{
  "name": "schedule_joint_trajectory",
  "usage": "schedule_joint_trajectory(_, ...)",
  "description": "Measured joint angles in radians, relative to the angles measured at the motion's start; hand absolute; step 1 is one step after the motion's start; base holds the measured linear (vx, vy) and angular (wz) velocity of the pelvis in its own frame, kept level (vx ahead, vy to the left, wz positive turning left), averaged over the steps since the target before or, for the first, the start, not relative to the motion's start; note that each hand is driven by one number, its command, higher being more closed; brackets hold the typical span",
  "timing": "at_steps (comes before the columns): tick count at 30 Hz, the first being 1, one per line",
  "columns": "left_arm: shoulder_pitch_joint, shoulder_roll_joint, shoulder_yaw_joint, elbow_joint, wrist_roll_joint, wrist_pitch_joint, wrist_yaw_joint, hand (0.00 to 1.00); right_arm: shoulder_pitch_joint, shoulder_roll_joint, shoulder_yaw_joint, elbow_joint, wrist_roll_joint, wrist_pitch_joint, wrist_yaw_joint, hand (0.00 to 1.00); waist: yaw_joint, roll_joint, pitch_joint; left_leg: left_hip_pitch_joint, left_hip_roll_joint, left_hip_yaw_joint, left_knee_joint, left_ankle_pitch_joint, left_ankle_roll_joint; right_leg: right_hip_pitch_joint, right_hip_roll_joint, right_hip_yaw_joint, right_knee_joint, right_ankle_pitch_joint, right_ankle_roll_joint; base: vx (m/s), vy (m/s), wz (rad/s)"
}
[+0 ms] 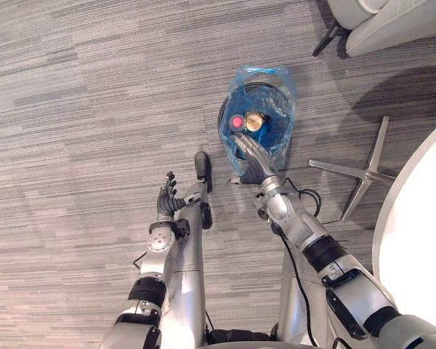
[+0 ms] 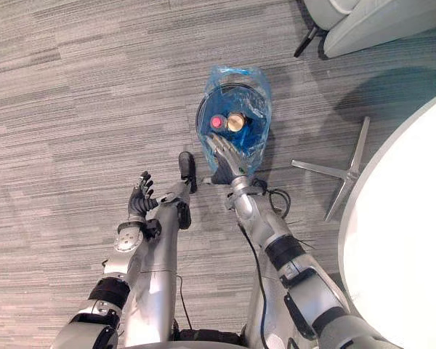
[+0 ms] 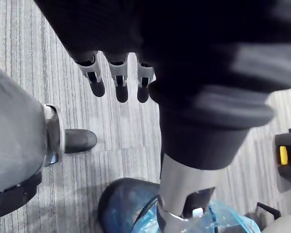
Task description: Gather rubbish on tea table into small bin, then transfer packed bag to large trash can.
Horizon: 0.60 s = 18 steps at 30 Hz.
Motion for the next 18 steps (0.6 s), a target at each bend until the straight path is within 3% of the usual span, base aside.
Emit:
schedule_joint_trajectory(10,-0.063,-0.009,0.002,0.009,-0.010,-0.006,0.006,0.00,-0.074,-0.007,-0.001,0.185,-0.040,0.069,-0.001,0.00,0.003,0.000,0.000,-0.095,-0.014,-0.017,0.007,0.025,0.001,-0.102,-0.016,-0.021,0.059,-0.020,-0.015,-0.03,-0.036,0.10)
schedule_joint_trajectory(11,-0.068,-0.009,0.002,0.007,-0.011,-0.009,0.007,0.00,-0.083,-0.006,-0.005,0.200,-0.041,0.075,-0.002,1.00,0.002,0.000,0.000,-0.106,-0.014,-0.017,0.007,0.025,0.000,-0.112,-0.017,-0.024,0.065,-0.026,-0.011,-0.03,-0.022,0.06)
schedule_joint_trajectory(18,-0.082,-0.012,0.003,-0.013,-0.033,-0.026,0.020,0.00,-0.134,-0.014,-0.013,0.253,-0.039,0.111,-0.007,1.00,0.012,0.001,0.000,-0.150,-0.016,-0.018,0.025,0.028,0.002,-0.157,-0.024,-0.027,0.093,-0.035,-0.021,-0.02,-0.018,0.04)
